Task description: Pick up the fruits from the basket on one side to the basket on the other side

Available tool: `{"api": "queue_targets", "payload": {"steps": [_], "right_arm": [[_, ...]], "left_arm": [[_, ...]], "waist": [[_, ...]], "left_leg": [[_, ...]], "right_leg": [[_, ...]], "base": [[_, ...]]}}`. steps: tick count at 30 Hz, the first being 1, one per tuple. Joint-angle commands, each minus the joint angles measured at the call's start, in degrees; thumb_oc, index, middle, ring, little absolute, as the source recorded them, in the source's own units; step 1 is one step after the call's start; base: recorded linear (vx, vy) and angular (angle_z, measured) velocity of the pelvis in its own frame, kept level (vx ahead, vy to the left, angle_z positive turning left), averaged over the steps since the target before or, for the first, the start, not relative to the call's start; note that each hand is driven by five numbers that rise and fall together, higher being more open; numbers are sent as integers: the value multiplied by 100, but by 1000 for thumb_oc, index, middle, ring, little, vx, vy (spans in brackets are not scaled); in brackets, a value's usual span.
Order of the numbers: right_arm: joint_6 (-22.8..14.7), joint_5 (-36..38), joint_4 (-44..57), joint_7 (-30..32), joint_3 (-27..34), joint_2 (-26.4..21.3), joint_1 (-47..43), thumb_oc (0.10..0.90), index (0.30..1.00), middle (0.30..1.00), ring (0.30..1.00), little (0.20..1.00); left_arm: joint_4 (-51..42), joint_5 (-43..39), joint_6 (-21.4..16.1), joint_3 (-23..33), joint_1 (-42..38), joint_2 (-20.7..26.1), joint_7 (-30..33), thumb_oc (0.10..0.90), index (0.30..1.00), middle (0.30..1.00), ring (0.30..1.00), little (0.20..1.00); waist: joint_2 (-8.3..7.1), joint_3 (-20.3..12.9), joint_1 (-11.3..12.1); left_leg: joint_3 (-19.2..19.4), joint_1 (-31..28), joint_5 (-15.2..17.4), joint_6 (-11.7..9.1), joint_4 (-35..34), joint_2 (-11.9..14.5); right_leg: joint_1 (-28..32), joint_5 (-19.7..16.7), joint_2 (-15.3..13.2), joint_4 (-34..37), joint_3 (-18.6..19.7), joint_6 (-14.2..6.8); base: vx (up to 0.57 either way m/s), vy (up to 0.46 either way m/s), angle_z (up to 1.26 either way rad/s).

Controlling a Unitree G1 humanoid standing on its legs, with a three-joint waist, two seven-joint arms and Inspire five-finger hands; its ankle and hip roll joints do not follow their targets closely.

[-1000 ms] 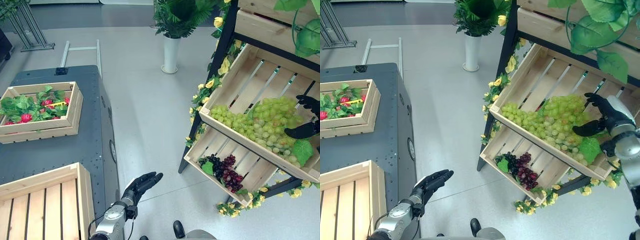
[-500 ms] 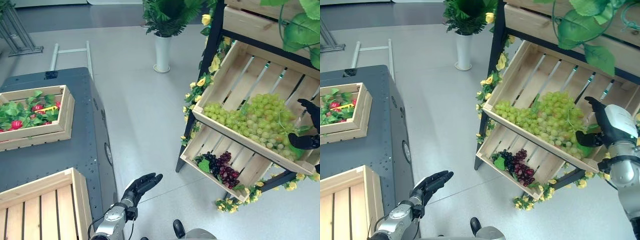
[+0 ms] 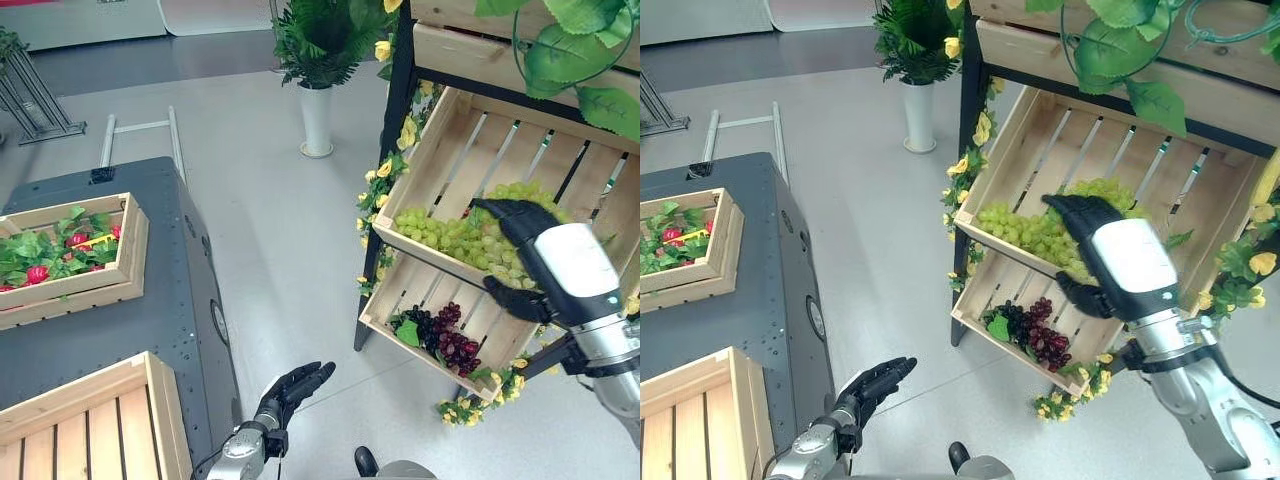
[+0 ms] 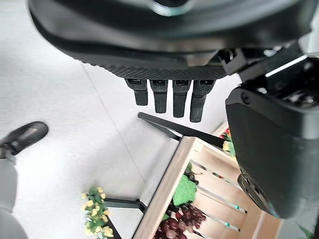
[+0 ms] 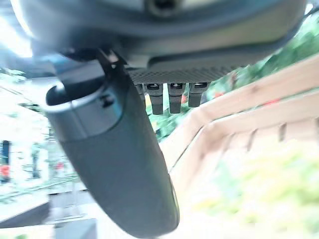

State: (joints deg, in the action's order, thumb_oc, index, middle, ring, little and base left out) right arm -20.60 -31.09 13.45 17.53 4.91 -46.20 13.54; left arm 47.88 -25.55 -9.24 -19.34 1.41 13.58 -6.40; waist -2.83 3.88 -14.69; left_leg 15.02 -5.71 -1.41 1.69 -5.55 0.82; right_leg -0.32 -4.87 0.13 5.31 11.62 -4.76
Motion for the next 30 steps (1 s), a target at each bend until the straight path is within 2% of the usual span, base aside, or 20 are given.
{"api": "queue_targets", "payload": {"steps": [1,2,4,7,8,12,15,20,24,28,30], "right_arm": [[-349,314,8,493,-10,194,-786,800,900,900,900,900],[-375,528,5,353,-332,342,-852,800,900,900,900,900],[-500,412,-36,314,-854,534,-986,800,900,900,900,900],[-524,545,-180,171,-1428,705,-1185,800,900,900,900,900],[-526,545,-186,173,-1435,706,-1194,800,900,900,900,900],[-355,1594,-953,-466,-2431,1168,-1462,800,900,900,900,900],[-304,1837,-1645,-564,-2973,1510,-1554,800,900,900,900,900],[-118,2236,-2736,-795,-3406,1866,-1665,800,900,900,900,900],[-19,2182,-3406,-819,-3593,1989,-1765,800,900,900,900,900],[178,2424,-4191,-1037,-3633,2192,-1812,800,900,900,900,900],[145,2369,-4597,-1068,-3615,2316,-1810,800,900,900,900,900]], "left_arm": [[189,-88,-780,118,-428,-77,-17,800,900,900,900,900],[261,-31,-804,80,-430,-109,42,800,900,900,900,900],[425,106,-752,25,-433,-130,103,800,900,900,900,900],[720,244,-702,-71,-415,-158,72,800,900,900,900,900],[722,244,-703,-66,-416,-158,72,800,900,900,900,900],[1314,550,-581,-81,-381,-204,467,800,900,900,900,900],[1518,499,-422,145,-413,-219,620,800,900,900,900,900],[1574,1130,-461,-2,-334,-176,716,800,900,900,900,900],[1646,1256,-337,-66,-338,-105,820,800,900,900,900,900],[1745,1576,-405,-151,-389,-114,902,800,900,900,900,900],[1770,1765,-464,-224,-414,-128,968,800,900,900,900,900]], "waist": [[15,-179,200],[33,-161,212],[45,-162,259],[65,-166,339],[64,-164,332],[83,-186,495],[82,-195,597],[101,-166,787],[118,-141,906],[120,-139,979],[124,-140,1007]], "left_leg": [[-387,-174,769,133,55,-161],[-413,-196,783,138,55,-167],[-439,-199,764,138,55,-172],[-489,-200,762,135,55,-189],[-492,-201,761,135,55,-190],[-602,-212,749,108,55,-216],[-681,-202,744,99,55,-227],[-819,-169,678,76,55,-243],[-913,-149,648,73,55,-257],[-1001,-146,627,84,55,-269],[-1029,-151,625,88,55,-267]], "right_leg": [[244,203,241,-76,-211,-75],[268,224,235,-83,-239,-73],[268,226,223,-94,-273,-50],[286,248,208,-94,-335,-38],[288,249,207,-93,-338,-37],[352,281,162,-51,-506,-4],[383,306,129,-31,-644,24],[404,322,84,-31,-848,52],[431,363,61,-31,-994,74],[487,411,49,-31,-1123,115],[516,434,49,-31,-1161,130]], "base": [[0,0,0],[0,0,0],[-1,-40,0],[6,-37,4],[11,-49,6],[21,-57,4],[16,-57,4],[-3,-48,18],[-31,-43,19],[-19,-41,15],[1,-30,14]]}}
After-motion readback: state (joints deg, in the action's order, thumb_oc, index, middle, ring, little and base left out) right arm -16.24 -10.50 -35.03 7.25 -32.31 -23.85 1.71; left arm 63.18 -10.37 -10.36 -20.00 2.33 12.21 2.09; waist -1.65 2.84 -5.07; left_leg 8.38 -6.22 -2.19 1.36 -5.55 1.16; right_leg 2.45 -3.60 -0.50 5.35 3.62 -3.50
